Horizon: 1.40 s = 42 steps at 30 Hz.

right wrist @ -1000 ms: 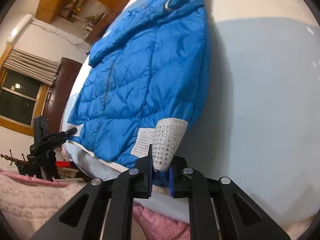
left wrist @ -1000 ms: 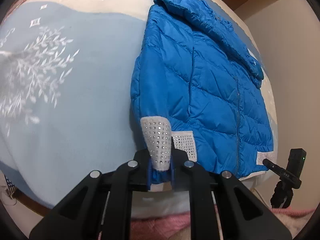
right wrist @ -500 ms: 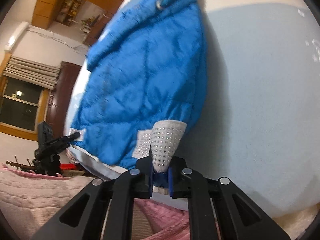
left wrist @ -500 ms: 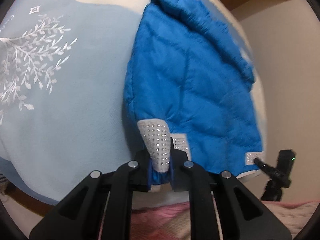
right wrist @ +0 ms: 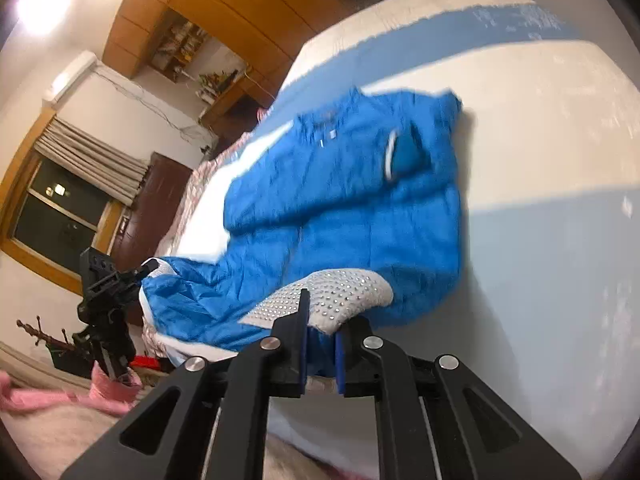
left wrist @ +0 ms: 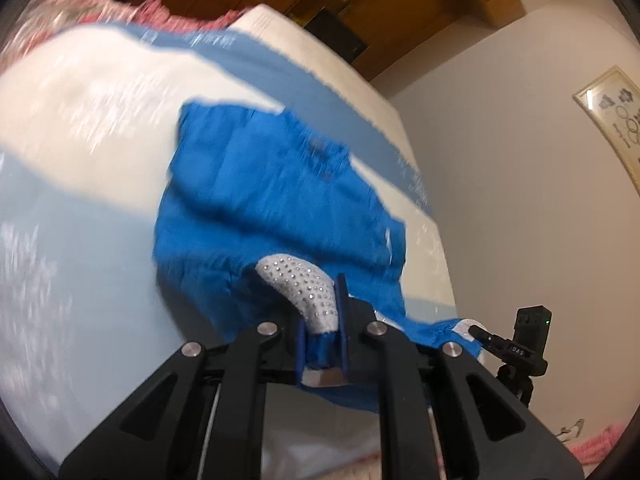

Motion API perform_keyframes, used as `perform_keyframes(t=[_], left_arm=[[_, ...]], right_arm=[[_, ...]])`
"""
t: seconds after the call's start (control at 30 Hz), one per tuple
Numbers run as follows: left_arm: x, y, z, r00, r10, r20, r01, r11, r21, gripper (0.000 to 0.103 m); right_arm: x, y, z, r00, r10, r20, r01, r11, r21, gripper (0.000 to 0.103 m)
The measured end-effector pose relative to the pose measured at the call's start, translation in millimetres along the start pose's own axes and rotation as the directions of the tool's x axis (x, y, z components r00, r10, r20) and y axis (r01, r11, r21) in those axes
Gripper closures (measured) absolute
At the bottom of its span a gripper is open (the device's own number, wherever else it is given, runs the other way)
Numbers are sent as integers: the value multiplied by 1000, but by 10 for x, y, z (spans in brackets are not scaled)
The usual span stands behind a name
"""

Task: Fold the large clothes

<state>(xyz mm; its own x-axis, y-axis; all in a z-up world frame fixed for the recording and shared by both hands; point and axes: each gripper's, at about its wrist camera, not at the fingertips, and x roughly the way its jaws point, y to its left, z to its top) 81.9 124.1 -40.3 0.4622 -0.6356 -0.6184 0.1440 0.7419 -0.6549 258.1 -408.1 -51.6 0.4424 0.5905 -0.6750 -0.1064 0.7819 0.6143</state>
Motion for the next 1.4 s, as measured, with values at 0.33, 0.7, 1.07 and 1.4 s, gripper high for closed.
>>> perform_keyframes(t=[0.33,0.7,1.07,1.4], left_arm=[[660,-72,1149,999,-4,53,2,1000,25,92],[1549,296,1876,997,81,13,-80,996,-36,92],[2378,860,2136,978,170,-119,-184,976,-118,90],[2348,941,2157,981,114,-157,-138,979,-149,81]], right_arm=[[365,-112,1215,999,6,33,-7,1000,18,94],[1103,-531,2125,1000,-18,-21,20,997,78,94],[1942,-1175,2427,990,-51,-130,78,975,210,93],[1856,-1170,2397,988,-36,-150,68,974,214,79]])
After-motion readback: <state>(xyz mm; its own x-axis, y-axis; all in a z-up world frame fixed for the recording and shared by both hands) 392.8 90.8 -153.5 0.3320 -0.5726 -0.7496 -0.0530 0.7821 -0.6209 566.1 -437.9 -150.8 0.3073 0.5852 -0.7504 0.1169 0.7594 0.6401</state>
